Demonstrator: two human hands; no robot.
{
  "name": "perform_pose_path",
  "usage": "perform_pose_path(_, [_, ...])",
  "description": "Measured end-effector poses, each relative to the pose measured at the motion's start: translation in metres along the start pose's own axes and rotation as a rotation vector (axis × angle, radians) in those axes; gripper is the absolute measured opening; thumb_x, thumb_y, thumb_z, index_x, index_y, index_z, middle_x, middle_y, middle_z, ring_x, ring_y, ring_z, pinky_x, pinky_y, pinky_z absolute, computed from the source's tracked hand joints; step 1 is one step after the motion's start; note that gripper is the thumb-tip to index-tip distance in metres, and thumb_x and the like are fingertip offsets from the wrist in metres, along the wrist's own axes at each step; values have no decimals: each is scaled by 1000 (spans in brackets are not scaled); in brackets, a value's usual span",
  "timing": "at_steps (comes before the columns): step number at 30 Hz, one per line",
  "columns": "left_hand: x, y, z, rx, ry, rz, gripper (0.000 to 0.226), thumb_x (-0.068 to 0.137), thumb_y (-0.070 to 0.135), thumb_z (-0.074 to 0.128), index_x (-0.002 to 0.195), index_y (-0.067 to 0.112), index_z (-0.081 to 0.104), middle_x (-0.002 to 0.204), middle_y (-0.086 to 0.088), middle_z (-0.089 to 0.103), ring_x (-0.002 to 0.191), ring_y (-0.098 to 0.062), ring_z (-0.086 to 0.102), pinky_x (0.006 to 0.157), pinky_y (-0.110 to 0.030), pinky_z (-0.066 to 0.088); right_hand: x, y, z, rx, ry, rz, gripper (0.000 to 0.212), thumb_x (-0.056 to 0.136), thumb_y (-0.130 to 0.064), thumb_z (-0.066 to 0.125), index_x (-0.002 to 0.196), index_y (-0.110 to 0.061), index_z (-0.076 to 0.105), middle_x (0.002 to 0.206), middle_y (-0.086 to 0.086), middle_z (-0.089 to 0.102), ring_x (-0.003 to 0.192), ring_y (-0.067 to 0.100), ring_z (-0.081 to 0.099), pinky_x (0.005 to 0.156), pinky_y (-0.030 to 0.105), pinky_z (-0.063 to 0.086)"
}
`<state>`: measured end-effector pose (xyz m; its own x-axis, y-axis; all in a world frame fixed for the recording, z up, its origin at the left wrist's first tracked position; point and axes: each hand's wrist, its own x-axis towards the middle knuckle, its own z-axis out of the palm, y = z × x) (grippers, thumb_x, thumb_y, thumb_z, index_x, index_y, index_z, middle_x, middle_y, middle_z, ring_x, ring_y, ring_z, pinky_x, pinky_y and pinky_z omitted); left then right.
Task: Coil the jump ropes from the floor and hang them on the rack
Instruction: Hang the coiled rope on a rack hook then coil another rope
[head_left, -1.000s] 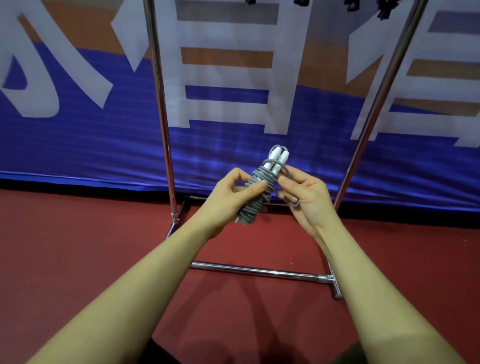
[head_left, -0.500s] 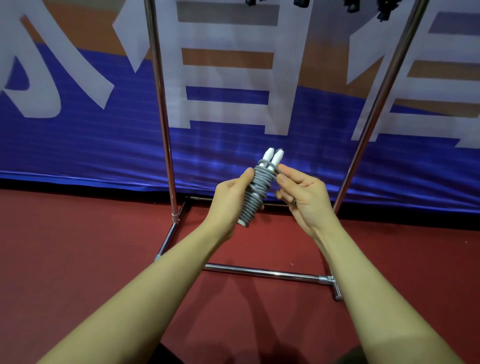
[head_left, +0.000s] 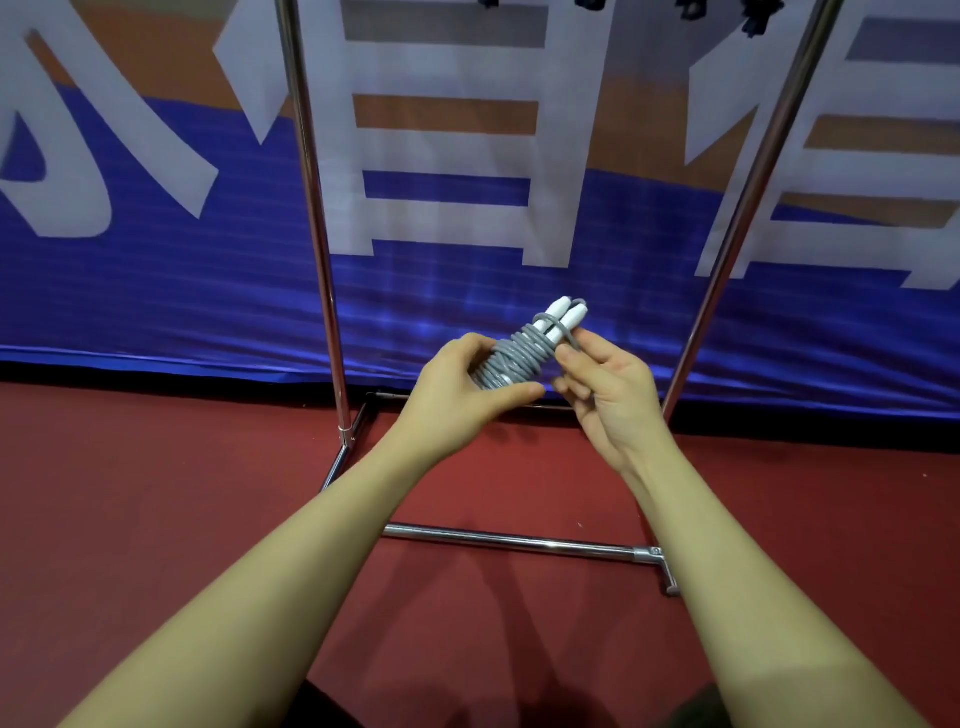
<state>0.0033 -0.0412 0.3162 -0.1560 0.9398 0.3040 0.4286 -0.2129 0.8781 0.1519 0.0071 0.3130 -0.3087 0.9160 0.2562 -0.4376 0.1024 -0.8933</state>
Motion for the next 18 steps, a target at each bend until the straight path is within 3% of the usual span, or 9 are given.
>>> perform_pose_path(2, [0,-4,-1,90,23,43,56,79,35,75,129,23,54,108,1,64,94,-10,60,88,-32,49,0,-1,1,4,11,-8,26,93,4,49,114,-5,60,75,-11,67,44,3,31,57,16,41])
perform_pose_path(3, [-2,-4,0,84,22,61,64,84,33,70,141,27,42,108,3,62,95,-10,59,90,-31,47,0,-1,2,3,12,-9,26,93,4,49,115,-4,60,76,-11,67,44,2,32,57,16,42])
perform_pose_path(5, [-6,-4,4,132,-2,157,73,91,35,59,149,42,15,101,7,57,86,-8,55,83,-29,46,0,-2,4,0,4,-3,28,92,3,50,118,-3,59,85,-9,70,45,2,35,58,16,42])
perform_pose_path(8, [-10,-4,7,358,24,317,71,95,37,43,138,63,-7,96,1,46,81,-15,49,74,-33,46,0,-4,5,0,-41,-14,33,91,4,50,123,-3,57,91,-8,70,47,3,35,60,17,43])
perform_pose_path(12, [-9,-1,6,472,54,347,57,94,46,29,133,70,-5,89,1,37,65,-15,43,59,-29,39,-1,-7,5,-52,-79,-33,36,90,4,51,124,-4,57,98,-2,68,49,4,35,61,18,43])
perform_pose_path(15, [-7,-1,5,494,42,362,54,98,43,33,137,65,3,84,2,36,62,-15,43,58,-28,38,-2,-8,0,-94,-77,-35,33,90,4,52,120,-7,61,99,0,68,52,4,35,62,19,41])
perform_pose_path(18, [-5,-1,3,479,64,342,51,91,56,29,138,65,12,78,4,35,64,-16,44,62,-22,41,-4,-7,-1,-117,-79,-30,30,90,4,53,112,-12,65,97,0,69,52,4,36,62,20,40])
